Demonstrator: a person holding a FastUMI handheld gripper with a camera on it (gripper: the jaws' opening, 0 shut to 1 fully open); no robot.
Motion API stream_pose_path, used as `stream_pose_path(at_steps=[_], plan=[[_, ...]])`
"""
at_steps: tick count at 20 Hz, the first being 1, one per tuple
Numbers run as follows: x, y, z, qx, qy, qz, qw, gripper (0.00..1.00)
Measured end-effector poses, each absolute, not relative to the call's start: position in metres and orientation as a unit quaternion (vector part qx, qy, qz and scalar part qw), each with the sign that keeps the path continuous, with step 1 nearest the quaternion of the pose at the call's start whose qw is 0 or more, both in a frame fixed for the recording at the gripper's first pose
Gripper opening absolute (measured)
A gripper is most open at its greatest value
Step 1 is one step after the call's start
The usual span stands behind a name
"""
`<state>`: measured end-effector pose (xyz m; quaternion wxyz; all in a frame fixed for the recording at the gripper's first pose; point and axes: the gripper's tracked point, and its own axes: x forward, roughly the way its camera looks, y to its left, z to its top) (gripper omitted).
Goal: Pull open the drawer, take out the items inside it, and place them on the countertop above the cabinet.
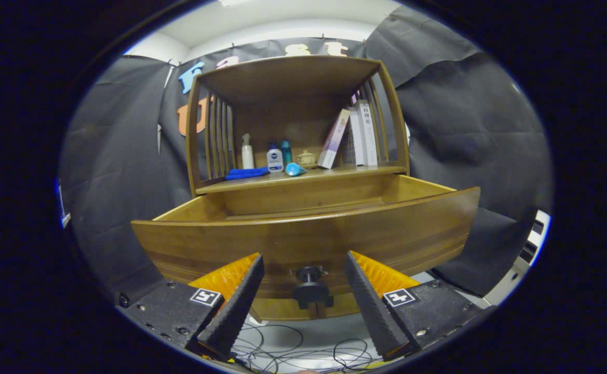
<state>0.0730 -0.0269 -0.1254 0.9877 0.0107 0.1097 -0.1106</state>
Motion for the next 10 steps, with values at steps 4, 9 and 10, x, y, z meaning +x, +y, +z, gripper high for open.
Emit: stream_pose_path(at_steps=[4, 9, 10], plan=[[0.083, -0.033, -0.137, 0.011, 0.114, -0.116, 0.987, 0.99], [0.09, -0.031, -0.135, -0.01, 0.095, -0.108, 0.99, 0.97], [0.091, -0.031, -0.135, -0.02, 0.091, -0.109, 0.99, 0.97]])
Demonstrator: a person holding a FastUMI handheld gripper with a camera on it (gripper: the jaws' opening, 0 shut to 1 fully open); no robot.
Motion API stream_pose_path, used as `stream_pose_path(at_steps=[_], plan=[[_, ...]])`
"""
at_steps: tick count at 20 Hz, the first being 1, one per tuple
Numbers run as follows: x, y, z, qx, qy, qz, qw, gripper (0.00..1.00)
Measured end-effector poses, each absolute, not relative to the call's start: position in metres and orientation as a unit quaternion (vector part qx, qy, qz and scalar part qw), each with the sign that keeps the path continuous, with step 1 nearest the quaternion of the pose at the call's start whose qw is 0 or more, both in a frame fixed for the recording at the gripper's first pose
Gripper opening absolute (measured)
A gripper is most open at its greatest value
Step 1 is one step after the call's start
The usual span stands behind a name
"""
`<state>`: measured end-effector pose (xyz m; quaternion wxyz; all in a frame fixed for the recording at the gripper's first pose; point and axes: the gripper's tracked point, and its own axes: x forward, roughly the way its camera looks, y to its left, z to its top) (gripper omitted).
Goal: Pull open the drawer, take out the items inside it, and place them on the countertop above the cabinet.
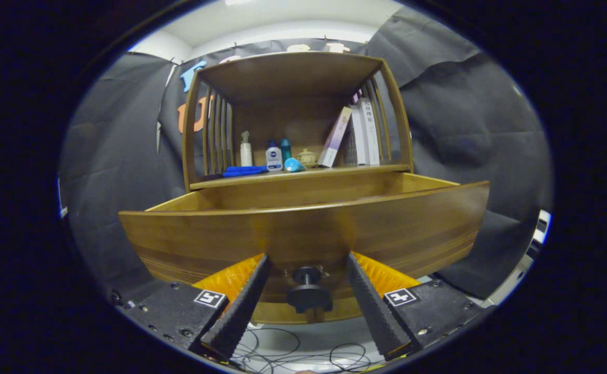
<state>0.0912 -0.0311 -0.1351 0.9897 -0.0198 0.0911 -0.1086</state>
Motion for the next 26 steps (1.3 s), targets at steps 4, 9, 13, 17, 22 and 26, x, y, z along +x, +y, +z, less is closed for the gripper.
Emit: stream_pose_path(at_steps=[4, 9, 13, 17, 22, 26], plan=[[0.104, -0.027, -0.125, -0.043, 0.072, -0.093, 0.992, 0.96], [0.127, -0.022, -0.116, -0.072, 0.06, -0.083, 0.992, 0.96], [0.153, -0.025, -0.11, -0.068, 0.062, -0.082, 0.992, 0.96], [0.176, -0.026, -0.105, -0.069, 0.061, -0.087, 0.992, 0.97], [0.199, -0.029, -0.106, -0.069, 0.059, -0.09, 0.992, 0.97], [0.22, -0.036, -0.106, -0.068, 0.062, -0.089, 0.992, 0.98]])
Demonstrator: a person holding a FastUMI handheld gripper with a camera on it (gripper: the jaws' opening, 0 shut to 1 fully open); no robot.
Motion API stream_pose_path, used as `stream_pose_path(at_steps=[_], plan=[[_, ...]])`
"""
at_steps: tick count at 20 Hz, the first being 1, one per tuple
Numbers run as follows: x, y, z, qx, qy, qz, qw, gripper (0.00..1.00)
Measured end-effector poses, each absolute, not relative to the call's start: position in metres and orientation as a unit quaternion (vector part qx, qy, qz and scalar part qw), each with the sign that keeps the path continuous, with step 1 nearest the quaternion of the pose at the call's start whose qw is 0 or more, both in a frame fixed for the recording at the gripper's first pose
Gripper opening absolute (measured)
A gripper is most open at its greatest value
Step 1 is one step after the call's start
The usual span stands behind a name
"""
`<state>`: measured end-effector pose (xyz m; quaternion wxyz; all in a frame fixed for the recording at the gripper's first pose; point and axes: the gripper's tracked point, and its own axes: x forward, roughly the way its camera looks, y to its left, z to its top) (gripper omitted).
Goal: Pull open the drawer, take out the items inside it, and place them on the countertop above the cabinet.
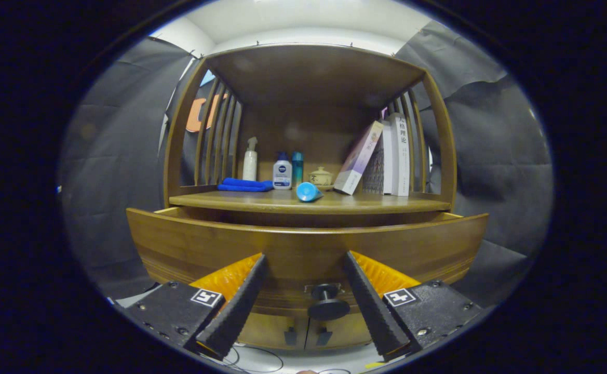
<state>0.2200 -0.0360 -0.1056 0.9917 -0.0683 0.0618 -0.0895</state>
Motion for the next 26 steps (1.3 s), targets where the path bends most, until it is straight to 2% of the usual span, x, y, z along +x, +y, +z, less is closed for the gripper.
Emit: stream_pose_path(at_steps=[17, 21, 26], plan=[[0.295, -0.058, -0.104, -0.068, 0.086, -0.093, 0.99, 0.99], [0.294, -0.058, -0.105, -0.075, 0.074, -0.094, 0.99, 0.99], [0.284, -0.055, -0.104, -0.039, 0.102, -0.09, 0.99, 0.98]])
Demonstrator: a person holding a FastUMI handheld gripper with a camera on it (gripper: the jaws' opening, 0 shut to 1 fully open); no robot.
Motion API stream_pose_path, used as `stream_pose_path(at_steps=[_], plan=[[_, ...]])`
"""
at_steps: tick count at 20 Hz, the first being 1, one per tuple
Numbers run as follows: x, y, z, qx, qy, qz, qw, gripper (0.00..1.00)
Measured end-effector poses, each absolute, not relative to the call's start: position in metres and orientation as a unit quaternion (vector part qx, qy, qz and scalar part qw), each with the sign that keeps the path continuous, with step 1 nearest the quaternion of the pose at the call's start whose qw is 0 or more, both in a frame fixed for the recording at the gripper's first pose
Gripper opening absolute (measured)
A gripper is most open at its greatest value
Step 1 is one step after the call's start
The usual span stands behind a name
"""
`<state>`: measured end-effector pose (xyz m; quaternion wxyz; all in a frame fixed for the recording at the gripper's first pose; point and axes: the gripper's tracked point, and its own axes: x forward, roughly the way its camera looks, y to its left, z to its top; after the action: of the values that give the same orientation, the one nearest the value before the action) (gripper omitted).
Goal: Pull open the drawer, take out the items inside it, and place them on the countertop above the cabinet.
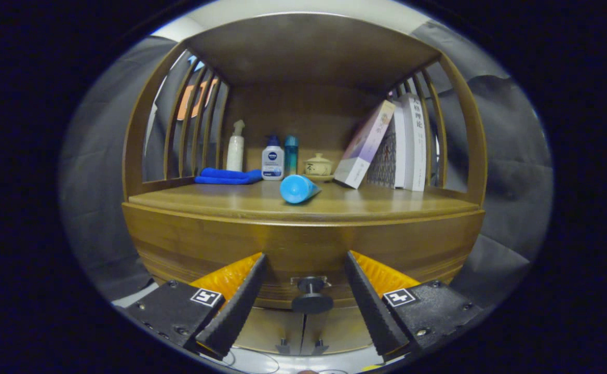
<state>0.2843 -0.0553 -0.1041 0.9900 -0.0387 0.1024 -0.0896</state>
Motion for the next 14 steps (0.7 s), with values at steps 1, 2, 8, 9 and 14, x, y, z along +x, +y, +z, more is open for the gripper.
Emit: stream_pose_path(at_steps=[1, 2, 8, 9, 14], plan=[[0.278, -0.055, -0.099, -0.035, 0.1, -0.089, 0.99, 0.98], [0.267, -0.054, -0.091, -0.036, 0.097, -0.087, 0.991, 0.98], [0.203, -0.037, -0.042, -0.036, 0.052, -0.075, 0.995, 0.98], [0.191, -0.035, -0.037, -0.039, 0.049, -0.074, 0.995, 0.98], [0.125, -0.026, -0.019, -0.06, 0.028, -0.071, 0.995, 0.98]])
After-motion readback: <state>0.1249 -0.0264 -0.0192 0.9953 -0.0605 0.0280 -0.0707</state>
